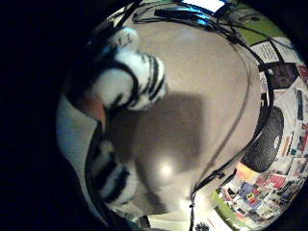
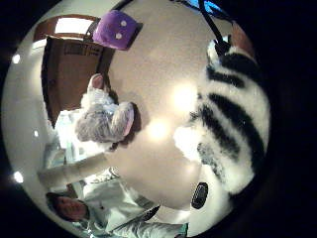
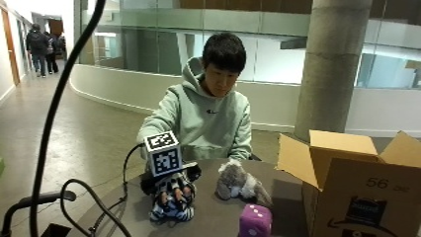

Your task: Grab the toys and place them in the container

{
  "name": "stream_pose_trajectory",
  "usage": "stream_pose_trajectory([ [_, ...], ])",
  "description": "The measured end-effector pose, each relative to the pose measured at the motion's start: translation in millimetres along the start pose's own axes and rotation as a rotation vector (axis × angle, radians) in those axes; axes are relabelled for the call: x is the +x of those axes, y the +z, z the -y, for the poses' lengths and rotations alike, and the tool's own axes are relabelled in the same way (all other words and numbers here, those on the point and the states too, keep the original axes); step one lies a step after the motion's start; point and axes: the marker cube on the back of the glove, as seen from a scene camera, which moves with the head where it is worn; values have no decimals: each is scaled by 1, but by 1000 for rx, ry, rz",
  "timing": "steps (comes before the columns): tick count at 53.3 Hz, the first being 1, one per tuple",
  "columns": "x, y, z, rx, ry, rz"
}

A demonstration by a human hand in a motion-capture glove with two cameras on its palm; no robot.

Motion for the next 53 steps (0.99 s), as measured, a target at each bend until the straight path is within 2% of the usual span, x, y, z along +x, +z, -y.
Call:
stream_pose_trajectory([
  [15, -5, -5, 0, -56, 5, -28],
  [32, -18, -26, -11, -45, -34, -18],
  [44, -75, -105, -30, 14, -171, -25],
  [53, -193, -198, -39, 118, -289, 3],
])
